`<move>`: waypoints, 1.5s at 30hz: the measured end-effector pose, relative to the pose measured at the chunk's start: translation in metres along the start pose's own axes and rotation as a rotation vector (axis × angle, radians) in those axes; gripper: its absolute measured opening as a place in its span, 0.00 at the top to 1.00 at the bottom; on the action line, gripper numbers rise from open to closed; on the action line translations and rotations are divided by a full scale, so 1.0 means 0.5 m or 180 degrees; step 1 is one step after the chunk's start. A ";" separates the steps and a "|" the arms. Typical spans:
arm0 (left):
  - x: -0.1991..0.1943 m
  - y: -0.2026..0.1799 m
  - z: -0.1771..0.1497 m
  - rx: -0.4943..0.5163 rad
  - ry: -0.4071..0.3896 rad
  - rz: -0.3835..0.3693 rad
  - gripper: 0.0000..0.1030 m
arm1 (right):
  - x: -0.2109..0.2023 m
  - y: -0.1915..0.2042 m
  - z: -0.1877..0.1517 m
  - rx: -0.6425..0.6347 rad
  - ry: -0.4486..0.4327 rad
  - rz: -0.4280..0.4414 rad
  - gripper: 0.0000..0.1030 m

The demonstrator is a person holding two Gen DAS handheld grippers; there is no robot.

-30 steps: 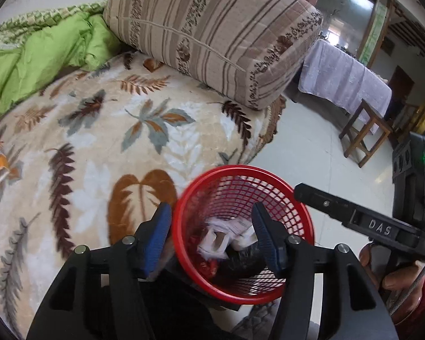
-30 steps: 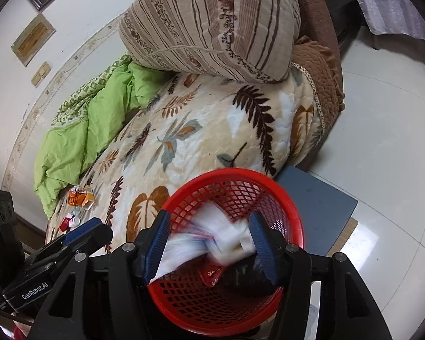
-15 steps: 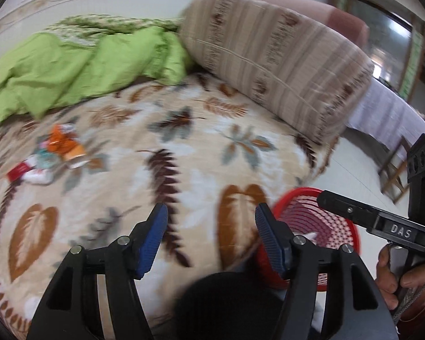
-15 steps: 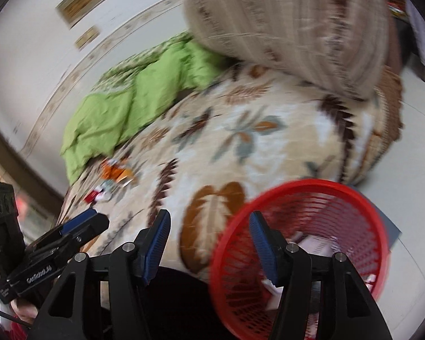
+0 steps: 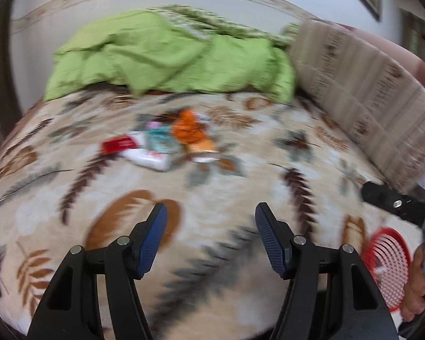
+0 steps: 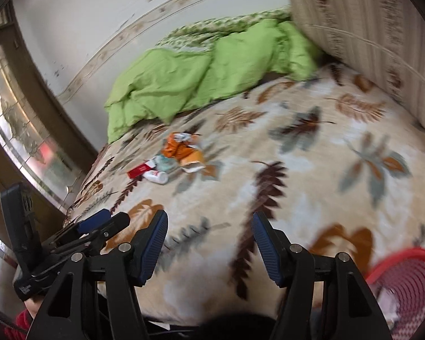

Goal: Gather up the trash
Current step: 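Move both open tools back over the trash on the bed, then close the right tool on the orange crumpled wrapper, then lift the orange wrapper with the right tool while the left tool approaches the red cigarette pack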

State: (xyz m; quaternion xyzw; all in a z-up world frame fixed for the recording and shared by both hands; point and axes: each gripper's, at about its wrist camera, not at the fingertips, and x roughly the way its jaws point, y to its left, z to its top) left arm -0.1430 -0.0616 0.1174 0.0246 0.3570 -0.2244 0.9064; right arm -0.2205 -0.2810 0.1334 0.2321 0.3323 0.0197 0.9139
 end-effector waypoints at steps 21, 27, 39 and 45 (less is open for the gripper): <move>0.103 0.245 -0.012 -0.0770 0.0094 0.0479 0.39 | 0.512 0.142 0.230 -0.0269 0.0311 -0.0153 0.23; 0.111 0.246 -0.010 -0.0781 0.0127 0.0423 0.39 | 0.583 0.148 0.217 -0.0357 0.0452 -0.0267 0.31; 0.114 0.272 0.045 -0.0799 0.0045 0.0468 0.39 | 0.376 0.176 0.117 -0.0397 0.0064 0.0081 0.41; 0.203 0.307 0.160 -0.0593 0.0085 0.0405 0.35 | 0.315 0.140 0.069 -0.0079 0.0046 0.0344 0.41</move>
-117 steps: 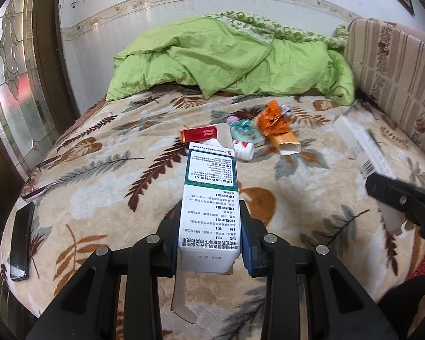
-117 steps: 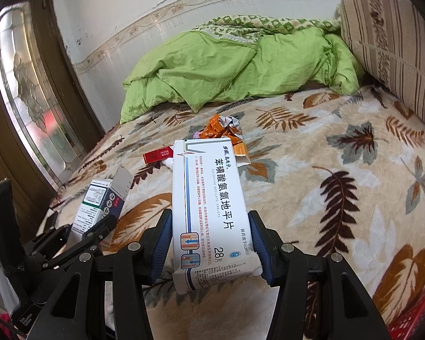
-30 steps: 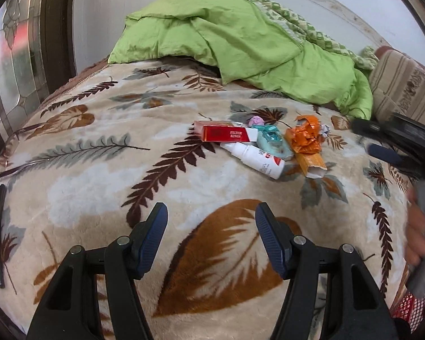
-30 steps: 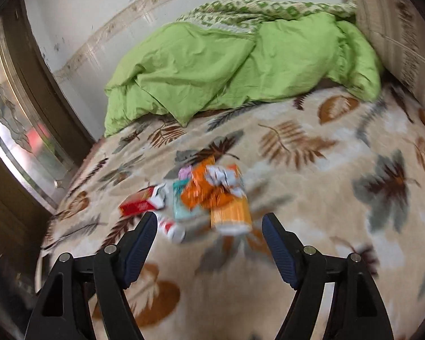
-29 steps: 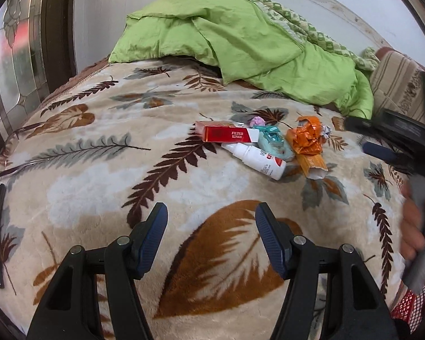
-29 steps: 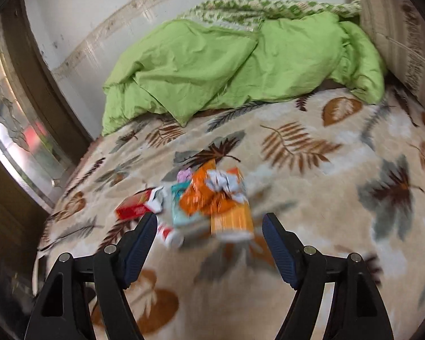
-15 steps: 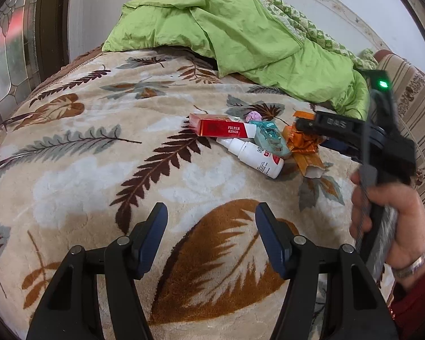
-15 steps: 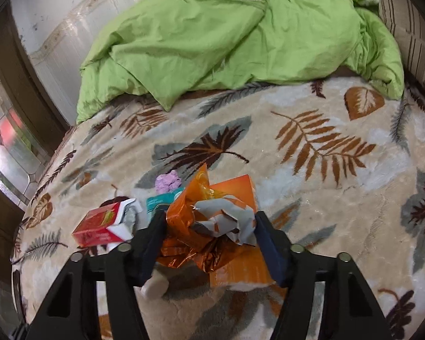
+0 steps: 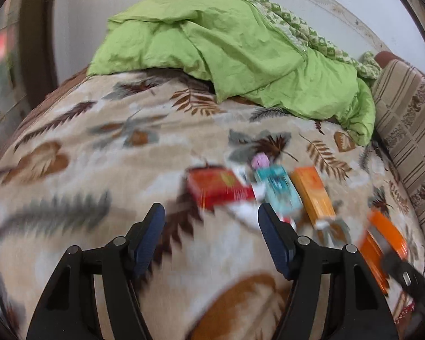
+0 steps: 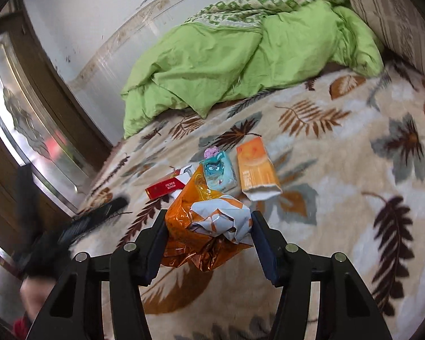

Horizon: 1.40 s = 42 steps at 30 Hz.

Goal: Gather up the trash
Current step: 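Lift the orange wrapper with the right tool while the left tool approaches the red cigarette pack, then close the left tool on the red cigarette pack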

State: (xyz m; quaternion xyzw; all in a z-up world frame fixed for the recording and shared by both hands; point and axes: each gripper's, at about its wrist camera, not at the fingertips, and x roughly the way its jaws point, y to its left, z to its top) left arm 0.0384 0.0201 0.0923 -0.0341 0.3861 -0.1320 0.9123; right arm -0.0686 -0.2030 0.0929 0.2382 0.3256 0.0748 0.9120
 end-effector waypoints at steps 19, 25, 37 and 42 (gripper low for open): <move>0.152 0.000 0.023 0.0288 0.0882 -0.0969 0.34 | 0.009 -0.052 0.004 0.0236 -0.0030 0.0100 0.41; 0.113 -0.054 -0.018 0.0864 0.0773 -0.0774 0.23 | 0.005 -0.050 0.003 0.0219 -0.0051 0.0078 0.41; 0.040 -0.050 -0.121 0.0840 0.0736 -0.0626 0.26 | 0.001 -0.044 0.003 0.0150 -0.0060 0.0092 0.41; 0.007 -0.044 -0.156 0.0712 0.0774 -0.0560 0.36 | -0.001 -0.043 0.003 0.0155 -0.0072 0.0106 0.41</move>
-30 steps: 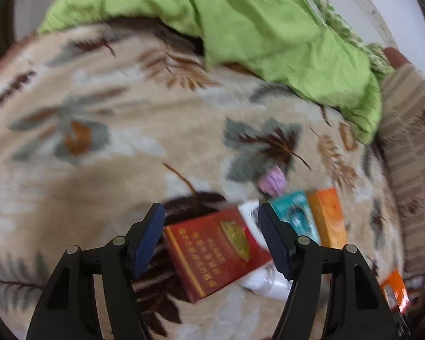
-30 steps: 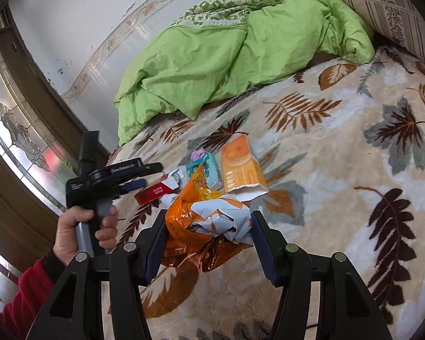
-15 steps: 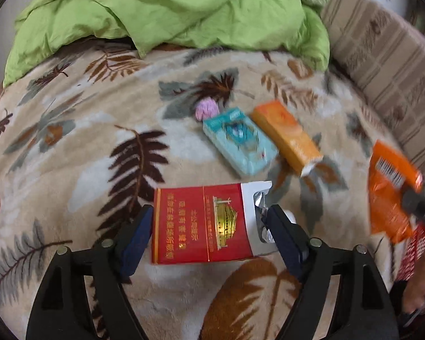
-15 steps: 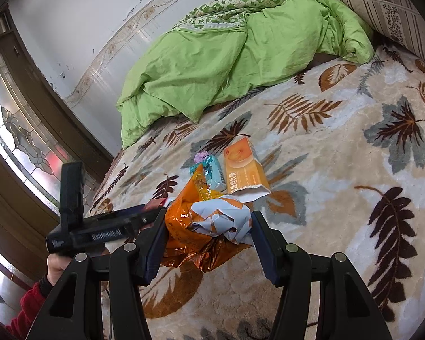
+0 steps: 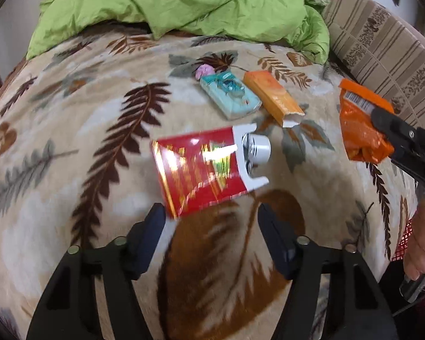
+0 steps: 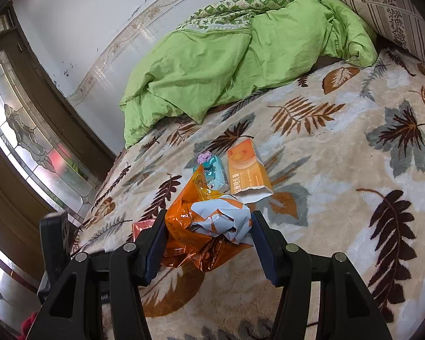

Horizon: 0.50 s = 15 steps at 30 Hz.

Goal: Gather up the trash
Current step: 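Close the left tool on the red cigarette pack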

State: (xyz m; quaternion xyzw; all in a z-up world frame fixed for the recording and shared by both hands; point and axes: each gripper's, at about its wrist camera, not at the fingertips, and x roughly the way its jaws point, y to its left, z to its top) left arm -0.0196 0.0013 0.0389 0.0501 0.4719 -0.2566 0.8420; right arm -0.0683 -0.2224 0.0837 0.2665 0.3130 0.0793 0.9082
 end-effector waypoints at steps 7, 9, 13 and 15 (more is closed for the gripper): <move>-0.068 -0.028 0.010 0.0164 -0.0278 -0.0130 0.34 | -0.010 0.001 -0.002 -0.0025 -0.0035 -0.0013 0.41; -0.074 -0.037 0.032 0.0316 -0.0373 -0.0013 0.30 | -0.014 -0.002 -0.001 -0.0015 -0.0053 -0.0015 0.41; -0.034 -0.005 0.091 0.0185 -0.0372 0.0067 0.28 | -0.014 -0.005 0.000 0.0015 -0.0052 -0.0013 0.41; -0.003 0.025 0.113 -0.0003 -0.0273 -0.0086 0.28 | -0.012 -0.003 -0.001 -0.0004 -0.0041 -0.0024 0.41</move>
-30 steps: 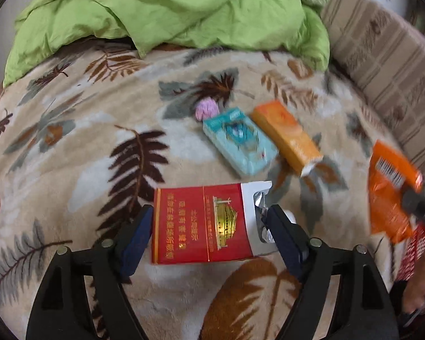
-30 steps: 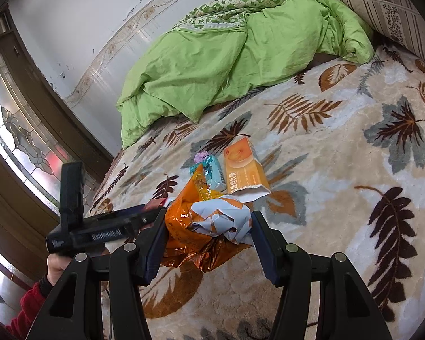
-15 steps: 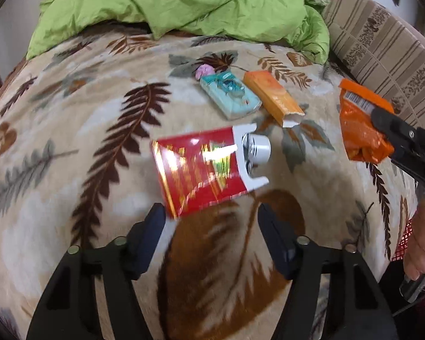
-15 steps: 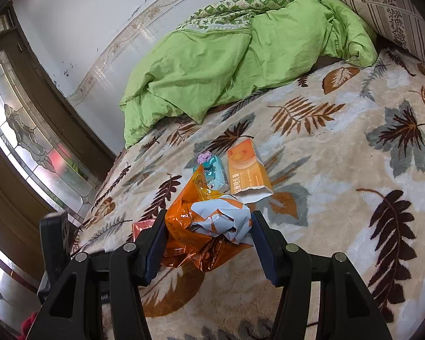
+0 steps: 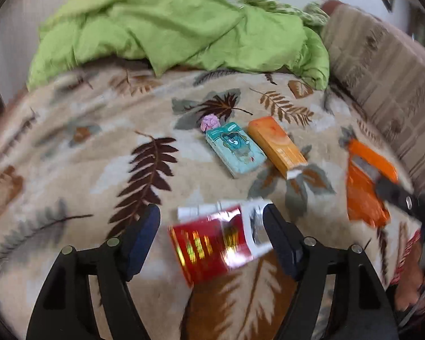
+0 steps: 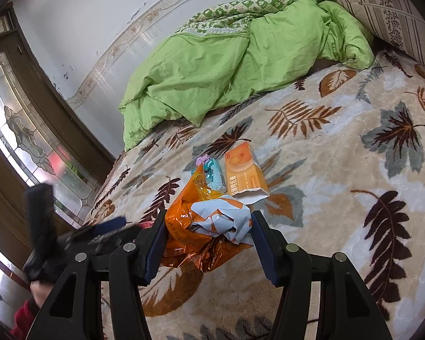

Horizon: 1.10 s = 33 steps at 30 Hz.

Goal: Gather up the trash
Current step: 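Close the left tool on the red cigarette pack, then lift the red cigarette pack off the bed with the left tool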

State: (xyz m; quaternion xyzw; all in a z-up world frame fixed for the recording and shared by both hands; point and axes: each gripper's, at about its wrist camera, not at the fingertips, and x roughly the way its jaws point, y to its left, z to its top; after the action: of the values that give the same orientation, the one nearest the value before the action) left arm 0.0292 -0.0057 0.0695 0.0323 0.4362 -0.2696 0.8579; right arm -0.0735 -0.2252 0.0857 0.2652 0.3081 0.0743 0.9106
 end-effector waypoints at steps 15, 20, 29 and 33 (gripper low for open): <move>-0.035 -0.140 -0.167 0.0881 0.0472 -0.0368 0.28 | -0.006 -0.007 0.004 0.0064 -0.0015 0.0059 0.40; -0.025 -0.107 -0.131 0.0455 0.0476 -0.0320 0.27 | -0.013 -0.014 0.006 0.0100 -0.0051 0.0041 0.40; 0.031 -0.170 -0.141 0.0560 0.0541 0.0171 0.29 | -0.020 -0.020 0.007 0.0126 -0.0083 -0.0039 0.40; 0.030 -0.169 -0.148 0.0422 0.0434 0.0366 0.40 | -0.023 -0.018 0.006 0.0095 -0.0082 -0.0064 0.40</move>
State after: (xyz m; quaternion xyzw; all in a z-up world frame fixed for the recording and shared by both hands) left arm -0.0591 -0.0626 0.0273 0.1322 0.4721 -0.2454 0.8363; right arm -0.0811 -0.2376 0.0891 0.2766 0.3001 0.0571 0.9111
